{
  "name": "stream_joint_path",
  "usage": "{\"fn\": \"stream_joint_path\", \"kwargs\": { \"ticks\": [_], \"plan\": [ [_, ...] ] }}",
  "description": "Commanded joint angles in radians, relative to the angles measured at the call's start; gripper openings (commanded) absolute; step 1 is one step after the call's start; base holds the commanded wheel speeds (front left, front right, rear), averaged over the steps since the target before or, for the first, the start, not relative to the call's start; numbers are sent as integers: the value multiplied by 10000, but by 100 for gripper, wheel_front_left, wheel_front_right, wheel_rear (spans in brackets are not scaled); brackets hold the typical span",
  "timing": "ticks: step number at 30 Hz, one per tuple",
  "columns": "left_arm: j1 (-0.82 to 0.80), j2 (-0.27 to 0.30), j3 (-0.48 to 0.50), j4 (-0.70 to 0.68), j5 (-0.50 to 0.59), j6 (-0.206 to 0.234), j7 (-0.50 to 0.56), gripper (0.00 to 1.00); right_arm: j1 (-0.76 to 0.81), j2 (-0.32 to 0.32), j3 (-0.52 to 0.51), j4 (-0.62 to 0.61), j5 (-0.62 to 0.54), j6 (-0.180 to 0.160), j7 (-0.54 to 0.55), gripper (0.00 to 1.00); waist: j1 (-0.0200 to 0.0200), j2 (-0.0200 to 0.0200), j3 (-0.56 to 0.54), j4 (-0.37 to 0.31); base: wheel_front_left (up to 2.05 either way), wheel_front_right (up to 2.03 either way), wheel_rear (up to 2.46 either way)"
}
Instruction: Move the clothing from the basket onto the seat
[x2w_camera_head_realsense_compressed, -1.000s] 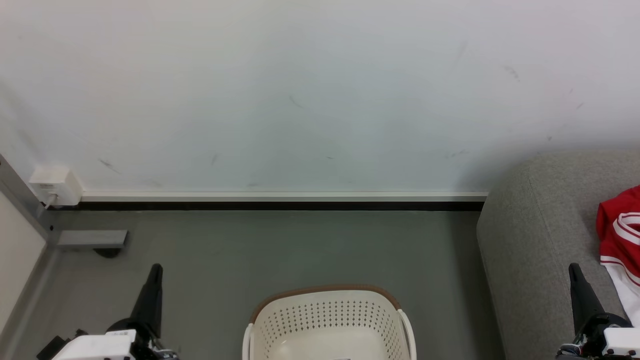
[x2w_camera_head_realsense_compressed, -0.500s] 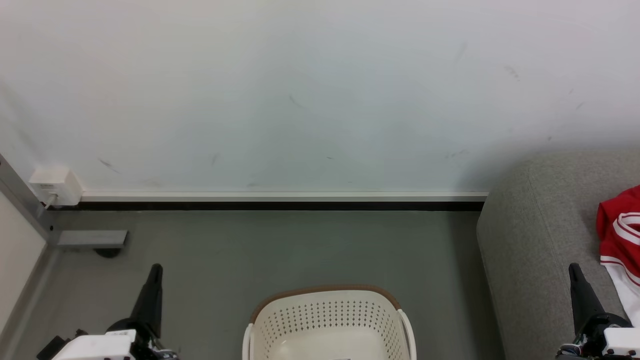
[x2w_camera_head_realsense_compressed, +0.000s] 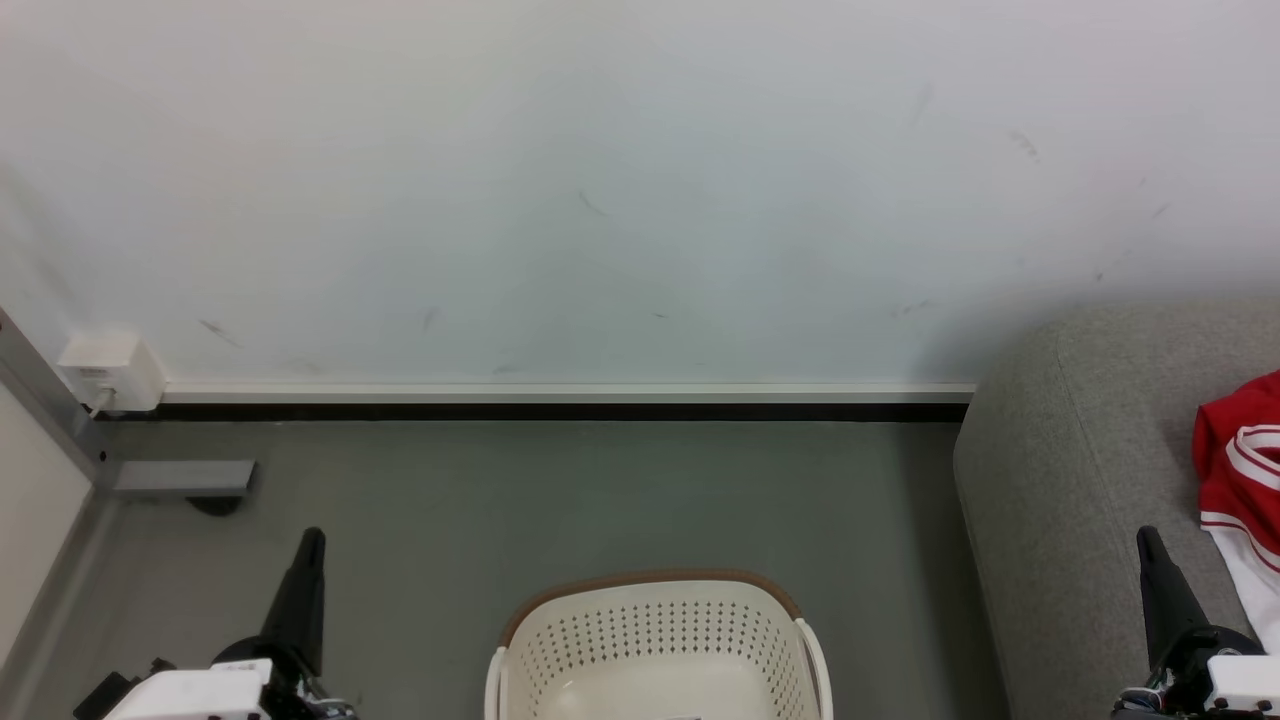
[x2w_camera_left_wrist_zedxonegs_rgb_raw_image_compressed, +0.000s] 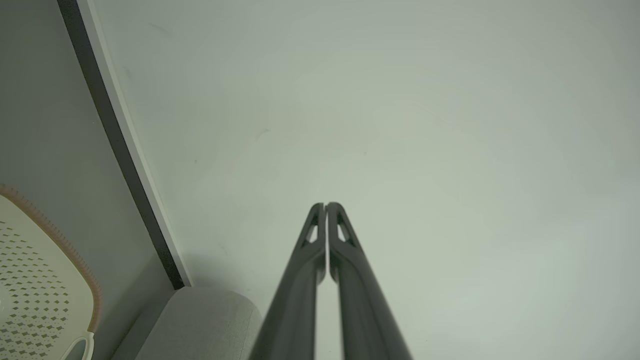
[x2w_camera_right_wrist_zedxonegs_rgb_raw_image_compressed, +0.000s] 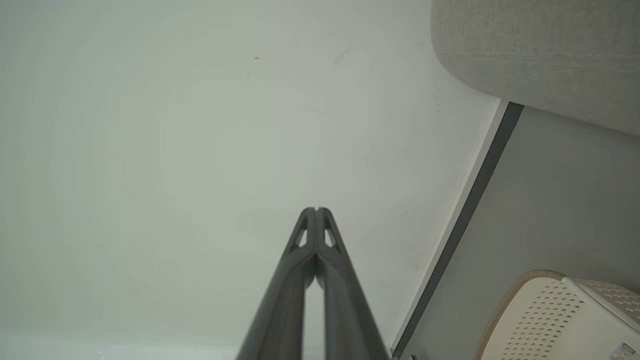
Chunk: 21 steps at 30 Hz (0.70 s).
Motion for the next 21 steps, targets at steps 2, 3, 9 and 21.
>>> {"fn": "stream_joint_path", "kwargs": {
  "ticks": [2,3,9,21],
  "plan": [
    [-69,67,26,-30,-111,-56,59,0,-84,20,-44,16,-27,-21,-15,0,0,-1,0,0,0,0,0],
    [-69,67,26,-30,-111,-56,59,0,-84,21,-44,16,-28,-21,-14,0,0,-1,0,0,0,0,0],
    [-69,67,26,-30,-112,-56,58,0,-85,22,-47,16,-32,-21,-11,0,0,-1,0,0,0,0,0],
    [-68,66,25,-30,-112,-56,58,0,-85,22,-51,17,-39,-21,-6,0,0,-1,0,0,0,0,0]
  ]
}}
